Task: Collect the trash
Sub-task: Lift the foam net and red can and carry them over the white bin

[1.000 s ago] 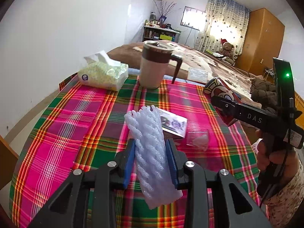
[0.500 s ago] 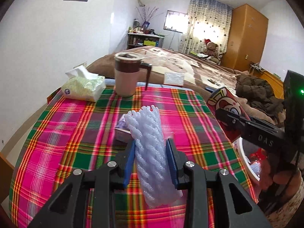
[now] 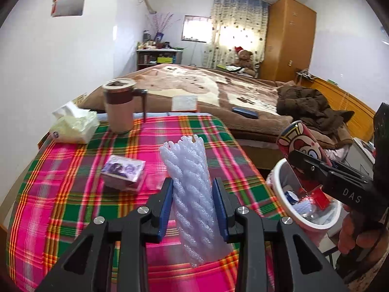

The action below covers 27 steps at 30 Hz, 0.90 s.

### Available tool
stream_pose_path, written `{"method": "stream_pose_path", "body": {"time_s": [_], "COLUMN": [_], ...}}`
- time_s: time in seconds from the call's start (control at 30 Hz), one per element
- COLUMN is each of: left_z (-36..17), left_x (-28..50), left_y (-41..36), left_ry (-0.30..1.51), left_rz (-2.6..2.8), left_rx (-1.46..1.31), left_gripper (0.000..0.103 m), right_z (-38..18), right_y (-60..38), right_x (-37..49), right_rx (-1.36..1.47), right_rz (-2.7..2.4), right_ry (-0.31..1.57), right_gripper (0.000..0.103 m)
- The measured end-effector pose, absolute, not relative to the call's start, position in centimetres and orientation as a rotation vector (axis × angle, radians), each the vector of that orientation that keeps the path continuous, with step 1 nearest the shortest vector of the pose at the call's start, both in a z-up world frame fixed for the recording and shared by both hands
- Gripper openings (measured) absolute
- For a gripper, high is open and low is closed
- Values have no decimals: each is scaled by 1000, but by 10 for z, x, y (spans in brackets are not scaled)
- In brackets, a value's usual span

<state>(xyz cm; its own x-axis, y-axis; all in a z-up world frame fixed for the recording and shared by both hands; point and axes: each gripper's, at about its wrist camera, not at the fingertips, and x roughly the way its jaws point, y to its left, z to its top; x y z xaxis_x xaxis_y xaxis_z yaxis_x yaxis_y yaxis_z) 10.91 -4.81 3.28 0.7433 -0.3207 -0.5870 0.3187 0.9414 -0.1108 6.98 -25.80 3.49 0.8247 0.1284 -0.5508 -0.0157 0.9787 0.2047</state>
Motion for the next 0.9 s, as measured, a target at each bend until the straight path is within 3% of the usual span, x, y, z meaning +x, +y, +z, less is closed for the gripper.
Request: {"method": "stream_pose_path", "body": {"time_s": [0.9], "left_z": [20], "left_x": [110], "left_y": [-211], "left_ry": [662], "left_rz": [-660], "left_rx": [142], "left_gripper": [34], "right_z": [15], "right_y": [-365], "right_x": [26], "right_rx": [290], "right_rz": [-290], "right_ry": [626], "right_gripper": [55]}}
